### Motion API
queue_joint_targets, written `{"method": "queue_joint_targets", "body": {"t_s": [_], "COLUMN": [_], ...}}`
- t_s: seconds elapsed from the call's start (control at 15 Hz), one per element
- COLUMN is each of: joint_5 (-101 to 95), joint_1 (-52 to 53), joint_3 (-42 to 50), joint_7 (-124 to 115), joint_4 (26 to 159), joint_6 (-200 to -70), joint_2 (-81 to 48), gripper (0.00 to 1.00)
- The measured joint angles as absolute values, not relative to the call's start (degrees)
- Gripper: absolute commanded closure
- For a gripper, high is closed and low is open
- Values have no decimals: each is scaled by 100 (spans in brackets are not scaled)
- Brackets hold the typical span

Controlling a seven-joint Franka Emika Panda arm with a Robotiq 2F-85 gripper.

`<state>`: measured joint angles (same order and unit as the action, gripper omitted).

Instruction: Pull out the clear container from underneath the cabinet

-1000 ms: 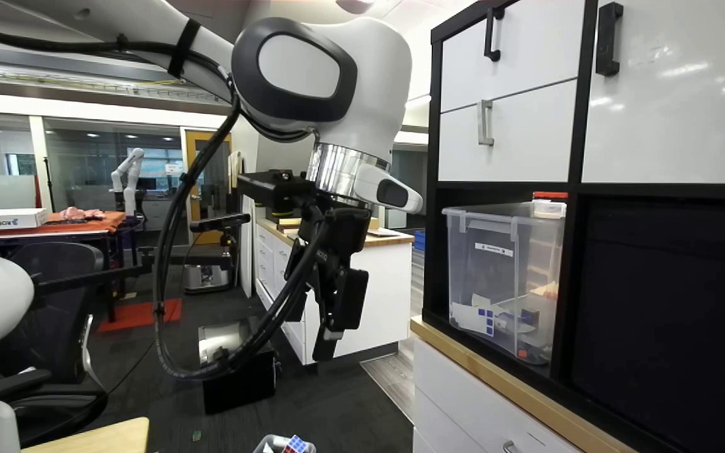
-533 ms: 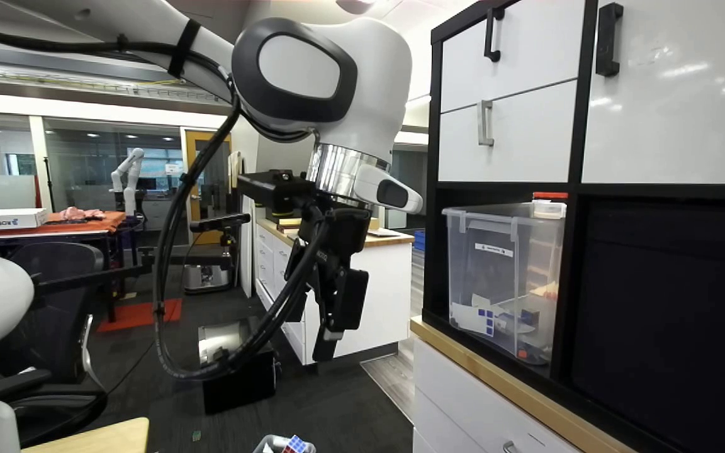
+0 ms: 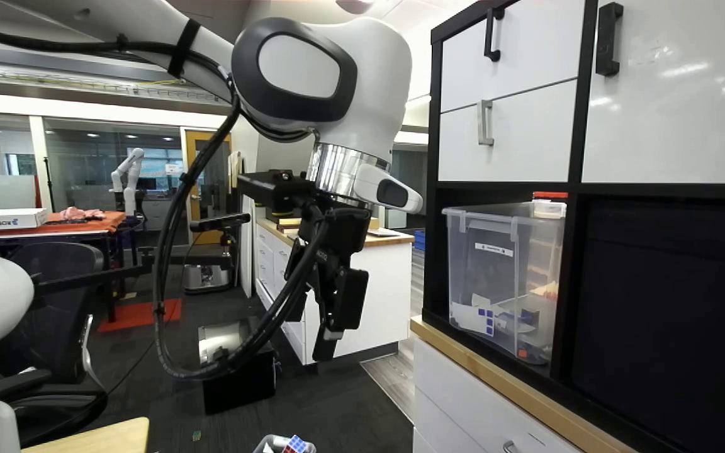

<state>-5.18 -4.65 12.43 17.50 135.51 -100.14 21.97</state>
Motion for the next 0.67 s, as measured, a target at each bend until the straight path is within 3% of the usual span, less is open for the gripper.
{"method": "queue_joint_targets", "body": {"t_s": [0.67], "joint_5": [-492], "joint_1": [-330], "joint_3": [919], "joint_7": [1992], "joint_4": [13550], "joint_6": [-10267], "joint_2": [2197], "gripper": [0]}}
